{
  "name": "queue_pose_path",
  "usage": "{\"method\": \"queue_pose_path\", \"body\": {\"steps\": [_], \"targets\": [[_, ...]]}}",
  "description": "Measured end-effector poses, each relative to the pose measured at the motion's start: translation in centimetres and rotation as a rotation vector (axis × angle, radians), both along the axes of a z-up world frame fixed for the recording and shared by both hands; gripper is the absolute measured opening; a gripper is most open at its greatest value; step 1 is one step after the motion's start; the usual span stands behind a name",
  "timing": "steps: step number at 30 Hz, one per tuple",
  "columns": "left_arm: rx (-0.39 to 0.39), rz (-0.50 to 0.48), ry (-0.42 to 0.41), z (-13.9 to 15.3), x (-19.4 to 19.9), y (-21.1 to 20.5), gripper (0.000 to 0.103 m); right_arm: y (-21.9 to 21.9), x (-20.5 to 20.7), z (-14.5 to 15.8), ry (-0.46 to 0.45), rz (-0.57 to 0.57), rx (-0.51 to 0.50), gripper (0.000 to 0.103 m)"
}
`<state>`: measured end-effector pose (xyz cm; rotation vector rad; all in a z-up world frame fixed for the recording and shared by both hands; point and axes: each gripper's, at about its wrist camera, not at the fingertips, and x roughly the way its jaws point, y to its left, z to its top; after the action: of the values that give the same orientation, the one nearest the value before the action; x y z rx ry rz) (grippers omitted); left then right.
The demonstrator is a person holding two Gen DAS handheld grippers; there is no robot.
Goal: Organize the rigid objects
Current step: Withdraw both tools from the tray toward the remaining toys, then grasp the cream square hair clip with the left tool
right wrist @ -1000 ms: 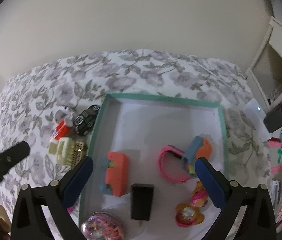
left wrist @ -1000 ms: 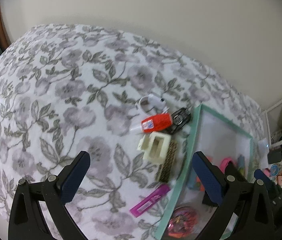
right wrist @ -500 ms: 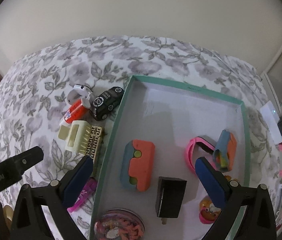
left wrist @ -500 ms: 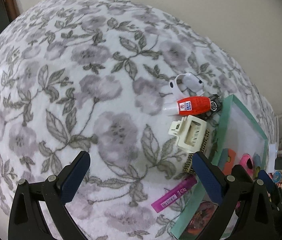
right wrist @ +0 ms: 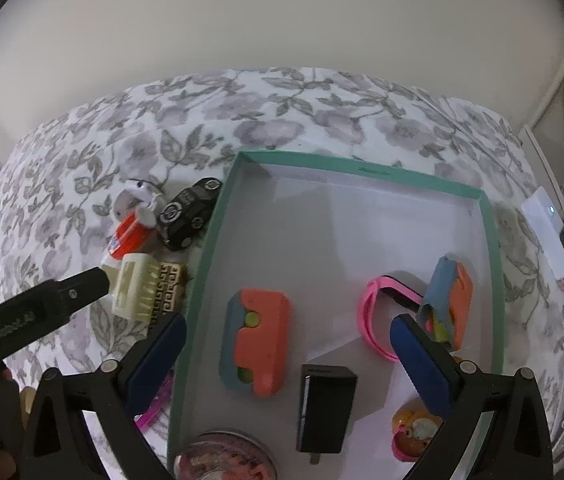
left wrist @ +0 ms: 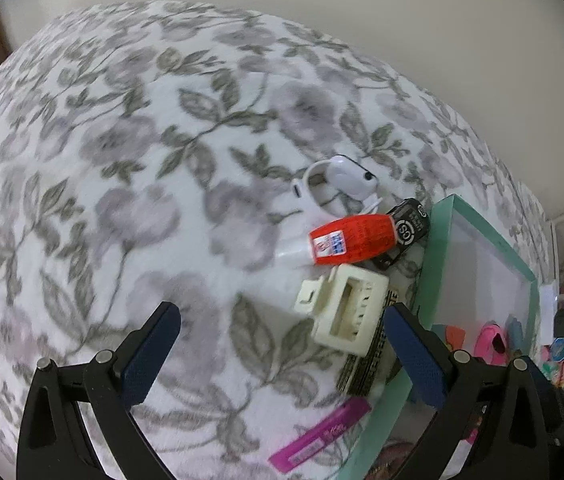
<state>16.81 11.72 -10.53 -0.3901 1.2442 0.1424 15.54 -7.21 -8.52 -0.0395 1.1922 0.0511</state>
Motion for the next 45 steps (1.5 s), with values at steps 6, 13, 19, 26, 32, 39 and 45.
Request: {"method": "queue_pose_path", "body": {"steps": [6,13,19,26,32,39,45], "targets": [[0.065,-0.071,0.001,-1.2,1.5,-2.4,0.101,-2.0,0.2,0.2,-0.003,-0.059,0.025,0.103],[0.098,-0.092,-0.003,-2.4,2.5,-3.3,0.086,-3.2,0.3,0.3,-0.003,-0.095,0.055,0.103],[0.035,-0.089,-0.019,-2.0,2.5,-3.2,0.067,-2.5,0.3,0.1,0.002,-0.074,0.055,0.103],[-0.011,-0.094,-0.006,-1.6,1.7,-3.0,0.050,-2.0,0.4,0.4,-0.006,-0.063,0.061,0.103],[-0.028,-0.049,0.020,-1.3,0.1,-0.7,0.050,-0.8,0.2,0.8,-0.012,-0.030,0.081,0.103],[-0.026,-0.001,0.050,-0.8,-1.9,1.7,0.050,1.3,-0.6,1.3,-0.015,0.015,0.131,0.099],[-0.027,0.044,0.064,-0.3,-4.1,4.2,0.050,3.7,-1.6,1.2,0.016,0.067,0.191,0.085]]}}
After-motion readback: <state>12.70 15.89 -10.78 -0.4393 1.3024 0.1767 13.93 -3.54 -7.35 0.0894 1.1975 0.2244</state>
